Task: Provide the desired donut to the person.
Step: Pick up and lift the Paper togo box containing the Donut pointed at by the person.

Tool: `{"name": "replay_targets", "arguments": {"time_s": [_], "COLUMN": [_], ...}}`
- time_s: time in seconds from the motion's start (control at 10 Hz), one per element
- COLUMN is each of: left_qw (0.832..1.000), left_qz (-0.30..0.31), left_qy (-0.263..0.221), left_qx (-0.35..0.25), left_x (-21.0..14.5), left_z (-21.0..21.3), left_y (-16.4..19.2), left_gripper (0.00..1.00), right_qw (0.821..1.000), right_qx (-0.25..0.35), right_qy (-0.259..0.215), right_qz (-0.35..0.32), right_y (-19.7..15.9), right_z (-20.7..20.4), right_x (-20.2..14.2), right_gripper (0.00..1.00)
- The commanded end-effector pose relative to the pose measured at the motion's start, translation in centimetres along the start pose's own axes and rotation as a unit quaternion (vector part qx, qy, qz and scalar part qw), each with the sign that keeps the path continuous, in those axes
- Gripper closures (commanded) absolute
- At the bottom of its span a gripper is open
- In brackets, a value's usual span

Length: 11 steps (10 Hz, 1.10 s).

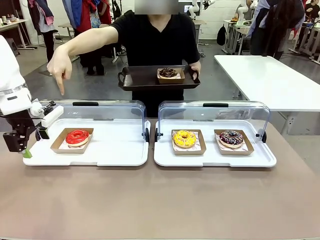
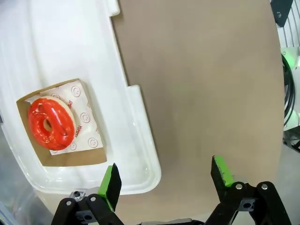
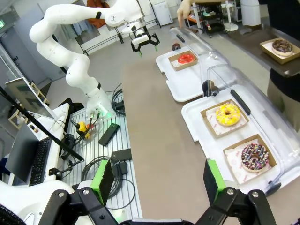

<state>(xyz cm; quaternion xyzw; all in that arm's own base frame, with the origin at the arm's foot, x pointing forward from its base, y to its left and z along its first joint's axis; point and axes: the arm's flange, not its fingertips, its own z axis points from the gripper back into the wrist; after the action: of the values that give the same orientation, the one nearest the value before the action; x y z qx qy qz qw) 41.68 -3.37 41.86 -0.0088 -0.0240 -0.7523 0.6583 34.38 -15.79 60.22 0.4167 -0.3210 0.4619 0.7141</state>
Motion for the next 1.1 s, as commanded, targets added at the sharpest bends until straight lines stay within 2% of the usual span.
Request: {"name": "replay_targets", "arguments": {"time_s": [0.0, 0.5, 1.0], "left_qw": [1.000, 1.000, 0.999], "left_qz": [-0.003, -0.003, -0.020], "left_qy": [0.006, 0.006, -0.031], "left_qx": [0.003, 0.003, 0.001], "left_x": [0.5, 0.5, 0.0], "left_z": [0.0, 0.0, -3.0], "left_y": [-0.9, -0.9, 3.1], "left_gripper": [0.00, 0.00, 0.00], "right_qw": [1.000, 1.000, 1.000], "right_qx": [0.004, 0.004, 0.004], "right_qy": [-0.005, -0.005, -0.005], "right_qz": [0.002, 0.002, 0.002], "right_y": [0.0, 0.0, 0.0], "right_z": [0.0, 0.0, 0.0], "right_x": [-0.1, -0.1, -0.1], "right_gripper": [0.00, 0.00, 0.00]}}
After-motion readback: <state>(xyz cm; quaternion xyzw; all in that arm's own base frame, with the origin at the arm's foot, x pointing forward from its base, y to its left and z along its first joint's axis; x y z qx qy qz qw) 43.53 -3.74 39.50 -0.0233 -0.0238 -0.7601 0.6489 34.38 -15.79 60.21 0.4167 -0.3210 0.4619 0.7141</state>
